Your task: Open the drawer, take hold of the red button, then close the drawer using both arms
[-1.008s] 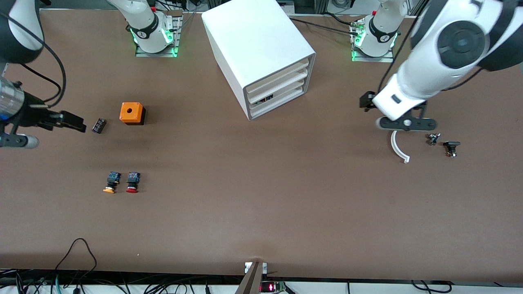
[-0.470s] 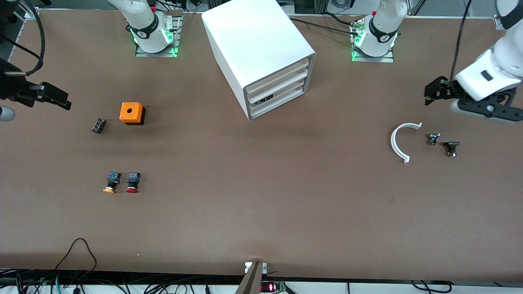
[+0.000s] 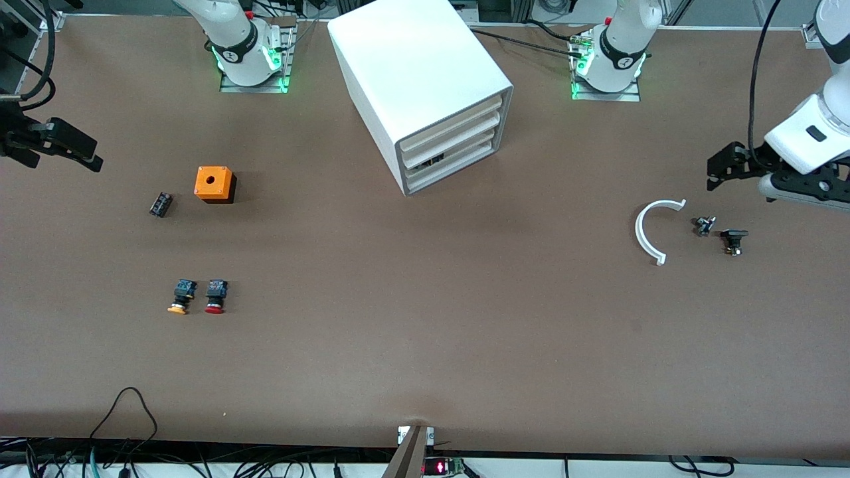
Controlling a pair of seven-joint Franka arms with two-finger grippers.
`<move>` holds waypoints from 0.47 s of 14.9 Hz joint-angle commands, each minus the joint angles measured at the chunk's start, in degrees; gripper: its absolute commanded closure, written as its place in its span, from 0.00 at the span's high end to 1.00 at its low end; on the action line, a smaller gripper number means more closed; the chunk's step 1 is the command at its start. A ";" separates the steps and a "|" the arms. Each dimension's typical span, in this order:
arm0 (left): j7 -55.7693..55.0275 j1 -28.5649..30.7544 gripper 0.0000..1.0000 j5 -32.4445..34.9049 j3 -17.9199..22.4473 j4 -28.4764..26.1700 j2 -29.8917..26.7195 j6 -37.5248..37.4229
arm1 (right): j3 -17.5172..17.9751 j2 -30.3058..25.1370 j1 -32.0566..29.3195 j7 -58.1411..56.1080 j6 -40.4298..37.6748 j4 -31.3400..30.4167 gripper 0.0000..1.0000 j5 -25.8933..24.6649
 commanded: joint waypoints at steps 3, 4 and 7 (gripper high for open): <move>-4.73 -1.41 1.00 -1.20 0.92 -1.01 -2.31 -4.04 | 0.32 0.12 0.21 -0.03 -0.92 0.61 1.00 -0.97; -4.65 -1.41 1.00 -1.20 0.92 -1.01 -2.31 -4.04 | 0.32 0.21 0.21 -0.03 -0.83 0.61 1.00 -0.97; -4.56 -1.23 1.00 -1.11 0.48 -0.22 -1.87 -4.13 | 0.32 0.21 0.21 -0.03 -0.83 0.61 1.00 -0.97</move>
